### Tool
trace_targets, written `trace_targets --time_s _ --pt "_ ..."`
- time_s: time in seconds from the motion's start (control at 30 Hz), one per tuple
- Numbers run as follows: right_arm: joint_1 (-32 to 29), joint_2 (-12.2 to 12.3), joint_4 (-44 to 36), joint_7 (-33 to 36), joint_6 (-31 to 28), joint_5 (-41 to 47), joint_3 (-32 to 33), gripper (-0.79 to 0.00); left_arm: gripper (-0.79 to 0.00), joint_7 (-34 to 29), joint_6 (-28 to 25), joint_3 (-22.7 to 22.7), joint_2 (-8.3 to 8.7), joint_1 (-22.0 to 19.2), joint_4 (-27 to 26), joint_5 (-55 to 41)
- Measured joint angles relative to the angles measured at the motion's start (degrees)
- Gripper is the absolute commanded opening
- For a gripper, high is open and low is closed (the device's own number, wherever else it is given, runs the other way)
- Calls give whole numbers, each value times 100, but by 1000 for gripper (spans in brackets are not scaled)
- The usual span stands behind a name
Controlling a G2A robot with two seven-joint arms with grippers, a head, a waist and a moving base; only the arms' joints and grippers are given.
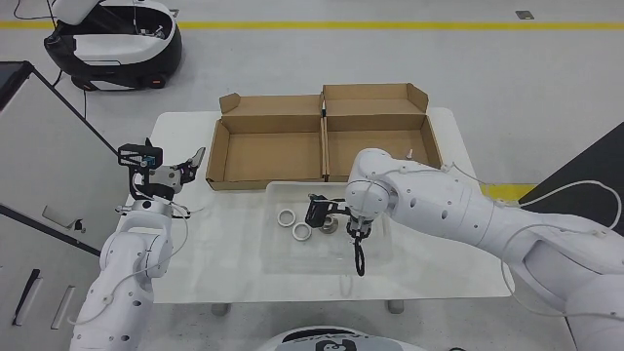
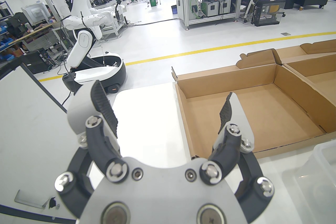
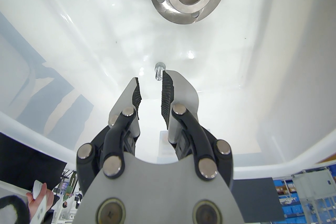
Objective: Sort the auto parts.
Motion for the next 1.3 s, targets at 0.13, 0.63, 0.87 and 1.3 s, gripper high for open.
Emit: trace_targets --time_s 0.13,0.63,0.87,1.3 --pt "-54 -7 0 4 -5 -38 22 -585 0 0 0 0 0 0 0 0" --pt "-167 -42 83 -1 67 -172 176 -597 0 0 0 0 0 0 0 0" --pt "-241 -55 107 50 61 -173 226 -594 0 0 0 0 0 0 0 0" --pt "-363 -47 154 74 40 -220 353 -748 0 0 0 0 0 0 0 0"
